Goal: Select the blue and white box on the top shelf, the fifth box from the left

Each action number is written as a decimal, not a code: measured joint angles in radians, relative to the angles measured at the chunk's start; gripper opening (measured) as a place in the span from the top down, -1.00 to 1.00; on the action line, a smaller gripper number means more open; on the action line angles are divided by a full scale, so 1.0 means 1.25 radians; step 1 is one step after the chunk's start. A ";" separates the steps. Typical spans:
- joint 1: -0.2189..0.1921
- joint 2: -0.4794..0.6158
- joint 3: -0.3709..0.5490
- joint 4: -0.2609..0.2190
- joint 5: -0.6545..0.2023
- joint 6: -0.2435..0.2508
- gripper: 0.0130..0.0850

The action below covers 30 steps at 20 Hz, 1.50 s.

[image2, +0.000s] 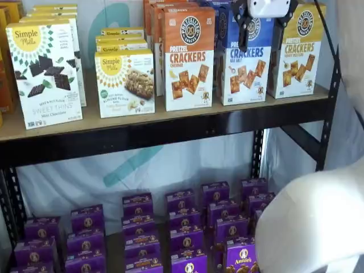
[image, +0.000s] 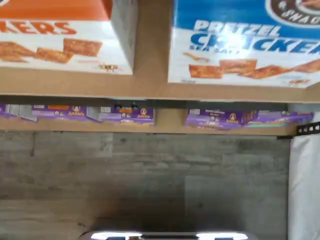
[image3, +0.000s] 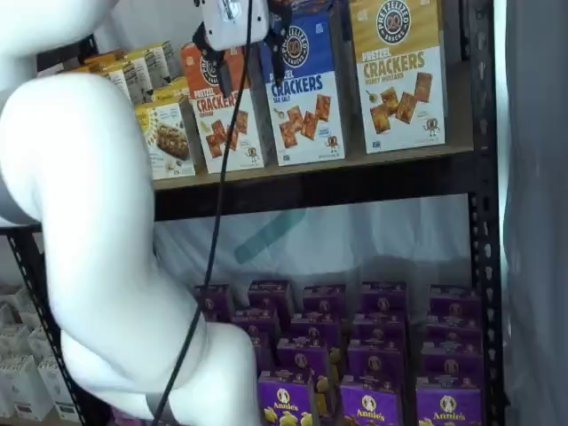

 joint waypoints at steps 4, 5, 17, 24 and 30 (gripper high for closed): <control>-0.014 0.012 -0.012 -0.009 -0.013 -0.017 -1.00; -0.017 0.014 -0.015 -0.012 -0.016 -0.020 -1.00; -0.029 0.027 -0.016 -0.033 -0.065 -0.034 -1.00; -0.057 0.051 -0.042 0.017 -0.056 -0.053 -1.00; -0.048 0.049 -0.036 0.009 -0.058 -0.047 -1.00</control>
